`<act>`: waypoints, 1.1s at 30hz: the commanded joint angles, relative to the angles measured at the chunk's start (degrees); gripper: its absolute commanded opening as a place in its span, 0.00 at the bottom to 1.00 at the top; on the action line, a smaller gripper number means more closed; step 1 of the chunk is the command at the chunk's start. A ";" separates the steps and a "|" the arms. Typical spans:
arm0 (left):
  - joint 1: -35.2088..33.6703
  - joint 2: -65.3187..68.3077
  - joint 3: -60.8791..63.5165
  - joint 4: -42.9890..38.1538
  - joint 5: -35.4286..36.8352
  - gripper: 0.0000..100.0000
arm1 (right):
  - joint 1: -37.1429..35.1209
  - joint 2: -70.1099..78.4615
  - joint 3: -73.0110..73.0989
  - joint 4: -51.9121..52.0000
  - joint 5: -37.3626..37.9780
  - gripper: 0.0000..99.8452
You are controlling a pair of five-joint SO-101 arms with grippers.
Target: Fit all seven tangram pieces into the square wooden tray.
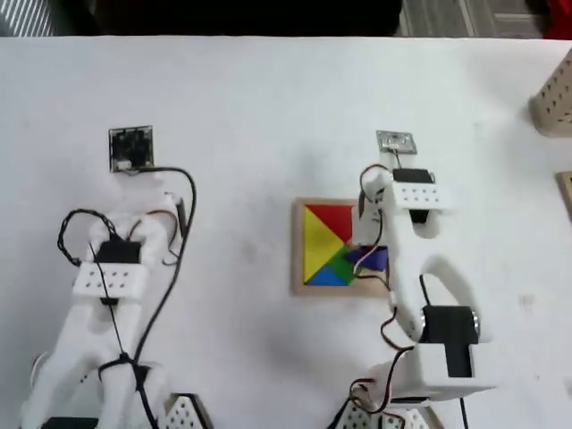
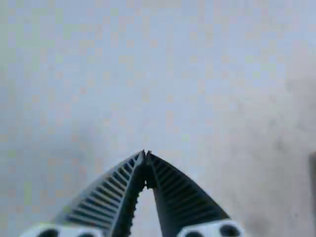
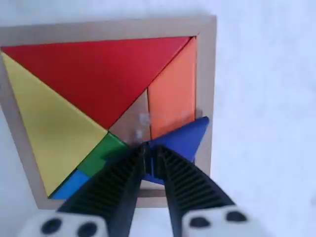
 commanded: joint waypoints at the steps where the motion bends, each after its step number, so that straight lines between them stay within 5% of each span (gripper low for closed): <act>1: -0.48 -1.98 -0.53 -1.93 0.35 0.02 | 0.13 -7.25 -0.18 0.84 0.70 0.02; 8: -0.40 -1.98 -0.53 -2.02 0.26 0.02 | -1.45 -15.52 0.18 1.19 0.79 0.02; 18: -0.57 -1.98 -0.53 -2.02 0.26 0.02 | -2.77 0.13 0.62 -5.85 4.13 0.02; 33: -0.57 -1.98 -0.53 -2.02 0.26 0.02 | -3.38 -0.92 2.29 -0.04 4.40 0.02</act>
